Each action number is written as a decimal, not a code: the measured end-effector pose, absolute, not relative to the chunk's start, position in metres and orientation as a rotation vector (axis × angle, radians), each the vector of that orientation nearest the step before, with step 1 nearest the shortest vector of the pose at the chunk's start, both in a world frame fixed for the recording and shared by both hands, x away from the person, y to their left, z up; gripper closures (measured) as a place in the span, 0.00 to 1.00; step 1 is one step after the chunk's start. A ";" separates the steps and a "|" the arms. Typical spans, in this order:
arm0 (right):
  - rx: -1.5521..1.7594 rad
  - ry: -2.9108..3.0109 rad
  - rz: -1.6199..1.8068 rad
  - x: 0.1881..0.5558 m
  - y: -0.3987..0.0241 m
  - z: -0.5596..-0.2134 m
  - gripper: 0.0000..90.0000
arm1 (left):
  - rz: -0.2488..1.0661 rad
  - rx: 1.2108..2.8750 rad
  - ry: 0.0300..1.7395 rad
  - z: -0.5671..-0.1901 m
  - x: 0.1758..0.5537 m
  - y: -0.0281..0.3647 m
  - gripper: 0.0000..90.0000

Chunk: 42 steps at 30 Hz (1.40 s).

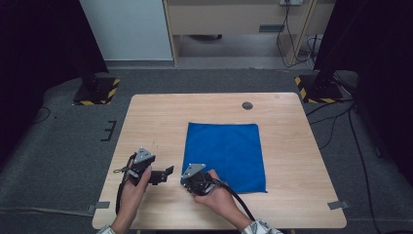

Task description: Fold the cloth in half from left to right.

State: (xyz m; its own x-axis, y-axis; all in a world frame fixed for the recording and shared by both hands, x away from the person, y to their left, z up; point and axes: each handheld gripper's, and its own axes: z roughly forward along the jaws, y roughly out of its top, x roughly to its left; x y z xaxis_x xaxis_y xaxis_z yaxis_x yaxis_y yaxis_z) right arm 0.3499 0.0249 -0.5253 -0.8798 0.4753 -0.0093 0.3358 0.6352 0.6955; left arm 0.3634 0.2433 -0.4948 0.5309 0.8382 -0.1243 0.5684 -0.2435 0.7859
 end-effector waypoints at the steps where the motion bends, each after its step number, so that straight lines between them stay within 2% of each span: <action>1: 0.672 2.670 1.076 0.351 0.024 -0.525 0.97 | 0.404 1.939 1.142 -0.494 0.366 0.243 0.08; 4: 0.675 2.667 1.106 0.349 0.023 -0.524 0.97 | 0.400 1.950 1.126 -0.492 0.372 0.240 0.07; 12: 0.667 2.681 1.151 0.334 0.027 -0.522 0.97 | 0.443 2.016 1.054 -0.488 0.419 0.220 0.08; 21: 0.684 2.661 1.163 0.324 0.034 -0.524 0.92 | 0.485 2.043 1.093 -0.504 0.478 0.201 0.17; 27: 0.685 2.636 1.179 0.323 0.031 -0.523 0.97 | 0.500 2.037 1.140 -0.513 0.510 0.189 0.20; 28: 0.686 2.631 1.188 0.323 0.030 -0.523 0.97 | 0.500 2.046 1.151 -0.515 0.517 0.188 0.23; 34: 0.688 2.626 1.199 0.320 0.030 -0.521 0.97 | 0.532 2.033 1.162 -0.523 0.529 0.188 0.28; 42: 0.690 2.628 1.201 0.319 0.029 -0.520 0.97 | 0.479 2.011 1.200 -0.532 0.534 0.196 0.39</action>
State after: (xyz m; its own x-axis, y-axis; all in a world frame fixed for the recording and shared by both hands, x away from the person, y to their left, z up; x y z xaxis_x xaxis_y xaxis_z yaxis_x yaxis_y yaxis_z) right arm 0.3192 0.0294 -0.5200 -0.8782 0.4770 0.0358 0.3393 0.5683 0.7496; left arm 0.5339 0.1963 -0.5316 0.4939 0.8680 -0.0510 0.5944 -0.2943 0.7484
